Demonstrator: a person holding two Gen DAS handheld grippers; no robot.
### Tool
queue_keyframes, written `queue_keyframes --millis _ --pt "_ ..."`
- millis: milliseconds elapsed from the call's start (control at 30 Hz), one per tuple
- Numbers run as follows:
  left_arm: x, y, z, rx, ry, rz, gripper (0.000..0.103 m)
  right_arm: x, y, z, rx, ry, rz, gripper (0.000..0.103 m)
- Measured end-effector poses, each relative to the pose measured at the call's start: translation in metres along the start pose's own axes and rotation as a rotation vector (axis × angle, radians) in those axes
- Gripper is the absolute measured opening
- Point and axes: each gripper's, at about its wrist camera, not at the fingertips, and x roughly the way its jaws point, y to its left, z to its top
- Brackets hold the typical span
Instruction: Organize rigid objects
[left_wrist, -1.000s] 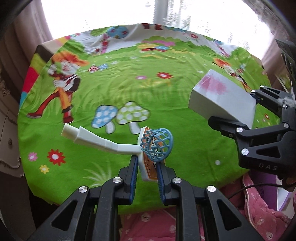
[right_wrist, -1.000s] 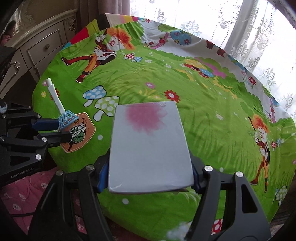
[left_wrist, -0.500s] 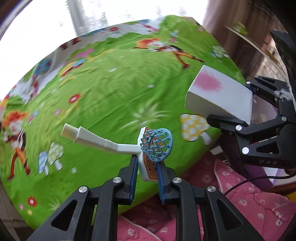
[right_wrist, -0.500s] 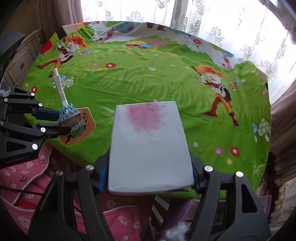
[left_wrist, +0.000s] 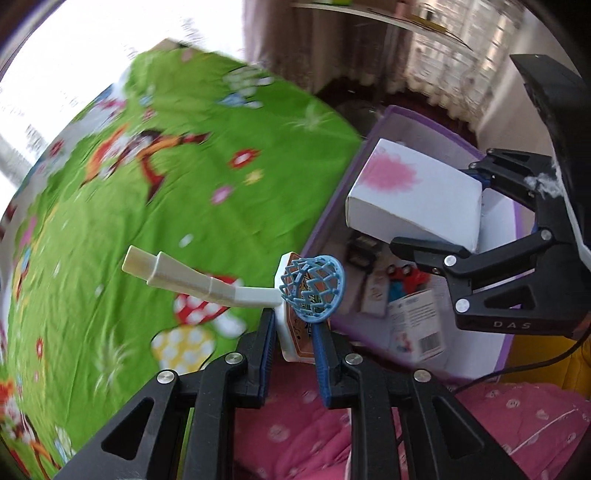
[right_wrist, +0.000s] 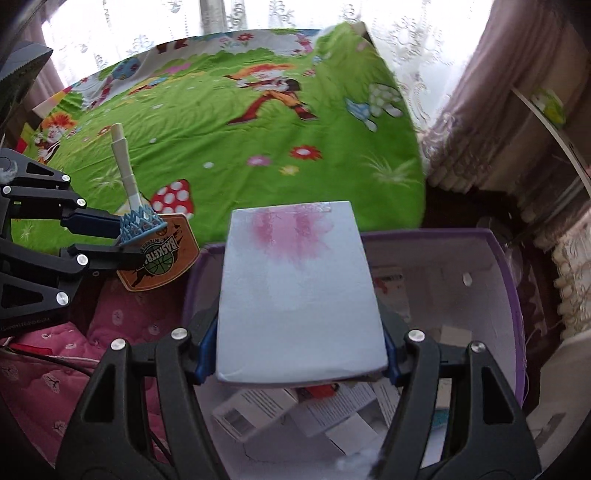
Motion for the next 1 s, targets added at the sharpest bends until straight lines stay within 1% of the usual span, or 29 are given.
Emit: queue_keyframes --millis 133,233,367,433,500,567,600,633,667,700,800,900,933,1000 --pt "0.017 -0.034 0.022 0.076 0.019 -0.040 0.021 -0.003 -0.039 -0.026 0.092 0.030 -0.055 0.071" --pt "0.028 -0.056 0.033 0.129 0.018 -0.045 0.021 -0.004 -0.060 -0.044 0.158 0.049 -0.082 0.071" --pt "0.037 -0.074 0.043 0.150 0.001 -0.069 0.021 -0.003 -0.076 -0.058 0.210 0.059 -0.096 0.071" --pt "0.042 -0.084 0.047 0.161 0.001 -0.069 0.021 -0.001 -0.081 -0.063 0.230 0.063 -0.094 0.071" --pt "0.044 -0.092 0.051 0.167 -0.009 -0.091 0.022 0.000 -0.086 -0.068 0.250 0.066 -0.099 0.071" --pt "0.049 -0.098 0.054 0.181 0.012 -0.128 0.028 0.001 -0.091 -0.072 0.273 0.073 -0.105 0.072" --pt "0.052 -0.100 0.055 0.187 0.025 -0.138 0.043 0.002 -0.094 -0.073 0.285 0.078 -0.108 0.072" --pt "0.053 -0.103 0.056 0.190 0.031 -0.138 0.064 0.003 -0.098 -0.076 0.296 0.085 -0.111 0.072" --pt "0.054 -0.106 0.056 0.197 0.032 -0.127 0.073 0.004 -0.101 -0.078 0.310 0.093 -0.116 0.072" --pt "0.052 -0.108 0.055 0.204 0.023 -0.123 0.078 0.006 -0.104 -0.079 0.323 0.100 -0.120 0.073" --pt "0.048 -0.112 0.055 0.222 -0.004 -0.102 0.078 0.010 -0.112 -0.084 0.369 0.121 -0.110 0.076" --pt "0.040 -0.112 0.055 0.222 -0.033 -0.100 0.078 0.013 -0.112 -0.087 0.376 0.137 -0.113 0.077" --pt "0.037 -0.111 0.054 0.224 -0.041 -0.090 0.078 0.013 -0.112 -0.088 0.371 0.140 -0.116 0.077" --pt "0.030 -0.111 0.052 0.232 -0.075 -0.038 0.078 0.013 -0.113 -0.088 0.369 0.140 -0.116 0.077"
